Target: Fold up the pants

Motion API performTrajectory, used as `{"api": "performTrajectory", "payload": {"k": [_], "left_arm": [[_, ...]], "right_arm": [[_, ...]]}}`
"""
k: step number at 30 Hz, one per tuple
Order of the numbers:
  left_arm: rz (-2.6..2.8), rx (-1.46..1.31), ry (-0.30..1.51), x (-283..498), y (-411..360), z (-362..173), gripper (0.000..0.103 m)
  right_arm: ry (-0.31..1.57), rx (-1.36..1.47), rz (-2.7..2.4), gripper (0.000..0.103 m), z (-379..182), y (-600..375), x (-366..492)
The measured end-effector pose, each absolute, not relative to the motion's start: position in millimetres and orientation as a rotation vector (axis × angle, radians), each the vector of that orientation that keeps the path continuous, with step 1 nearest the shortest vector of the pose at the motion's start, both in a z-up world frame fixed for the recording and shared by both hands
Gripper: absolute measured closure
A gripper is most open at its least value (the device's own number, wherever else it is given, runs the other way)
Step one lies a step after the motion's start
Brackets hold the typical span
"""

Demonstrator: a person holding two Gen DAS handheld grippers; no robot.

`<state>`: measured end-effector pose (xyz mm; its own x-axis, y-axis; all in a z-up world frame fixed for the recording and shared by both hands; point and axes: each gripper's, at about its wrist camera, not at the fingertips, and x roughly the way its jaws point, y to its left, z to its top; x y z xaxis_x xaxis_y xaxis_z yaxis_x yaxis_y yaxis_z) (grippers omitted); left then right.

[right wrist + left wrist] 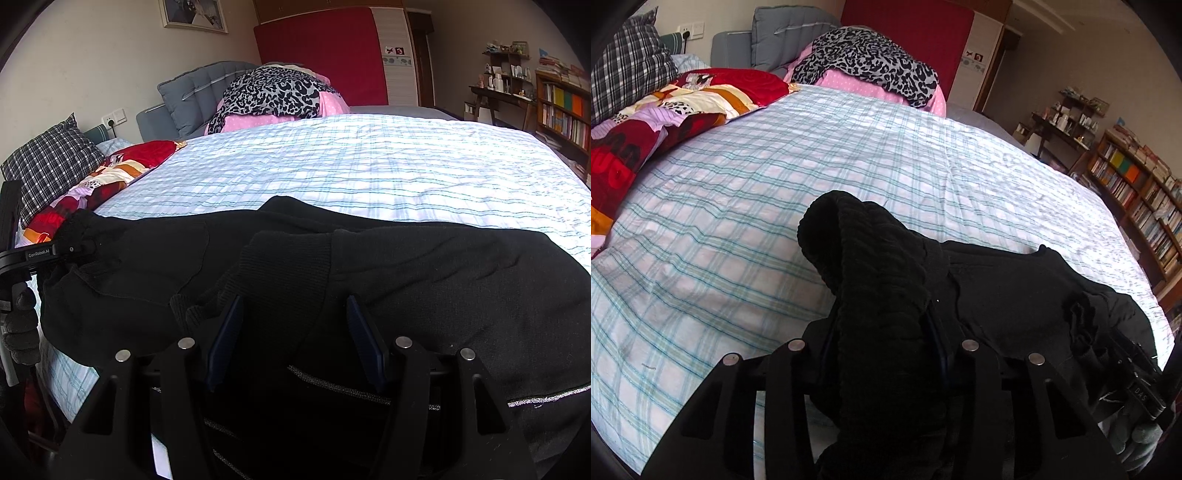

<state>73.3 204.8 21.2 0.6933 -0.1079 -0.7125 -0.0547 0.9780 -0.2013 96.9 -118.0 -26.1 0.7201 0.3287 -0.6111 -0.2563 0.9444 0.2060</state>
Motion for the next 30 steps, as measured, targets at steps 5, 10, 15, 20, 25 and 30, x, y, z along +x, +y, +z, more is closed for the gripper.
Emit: {"api": "performTrajectory", "payload": {"k": [5,10,15,20,25,30], "left_arm": [[-0.061,-0.199,0.748,67,176,59,0.069],[-0.120,-0.157,0.686,63,134,94,0.070],[-0.186,-0.098,0.664,65,81,115,0.070],[-0.241,-0.033,0.683,77,23,122,0.070],[-0.288,0.049,0.732,94,-38,112,0.070],[-0.313,0.115,0.795,112,-89,91,0.070]], "right_arm": [[0.677,0.133,0.326,0.043,-25,-121,98],[0.644,0.148,0.337,0.043,-20,-125,93],[0.613,0.173,0.342,0.043,-12,-133,84],[0.579,0.203,0.330,0.043,-6,-152,70],[0.541,0.234,0.297,0.043,-1,-177,55],[0.518,0.272,0.241,0.043,1,-208,43]]}}
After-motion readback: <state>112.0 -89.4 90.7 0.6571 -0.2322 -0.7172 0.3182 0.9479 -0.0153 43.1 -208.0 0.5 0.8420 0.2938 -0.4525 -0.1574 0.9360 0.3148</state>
